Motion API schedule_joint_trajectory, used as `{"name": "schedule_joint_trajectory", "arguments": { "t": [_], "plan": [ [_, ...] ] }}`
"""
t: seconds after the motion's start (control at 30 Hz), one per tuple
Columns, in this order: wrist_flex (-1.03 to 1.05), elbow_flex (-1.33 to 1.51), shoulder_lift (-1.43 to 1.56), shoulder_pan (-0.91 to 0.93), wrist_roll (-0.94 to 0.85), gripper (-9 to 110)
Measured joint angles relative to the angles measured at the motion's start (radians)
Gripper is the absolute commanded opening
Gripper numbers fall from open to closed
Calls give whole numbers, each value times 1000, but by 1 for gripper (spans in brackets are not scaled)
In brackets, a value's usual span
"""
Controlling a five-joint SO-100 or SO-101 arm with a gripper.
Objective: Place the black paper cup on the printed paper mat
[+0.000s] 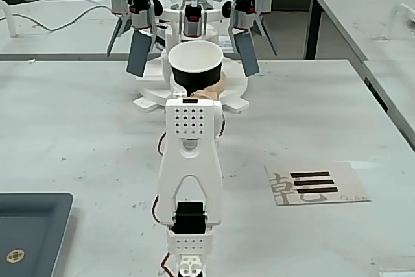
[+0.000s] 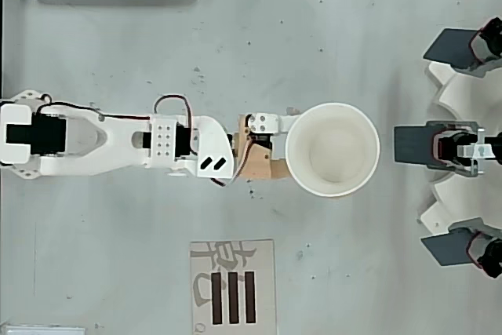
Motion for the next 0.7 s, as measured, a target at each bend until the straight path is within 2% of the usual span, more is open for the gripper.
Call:
{"name": "schedule_joint_trajectory", "arguments": {
  "t": [0.13, 0.7],
  "plan": [
    [-5, 87, -2, -3, -25, 9],
    [-17, 158, 21, -2, -23, 11]
  ]
}}
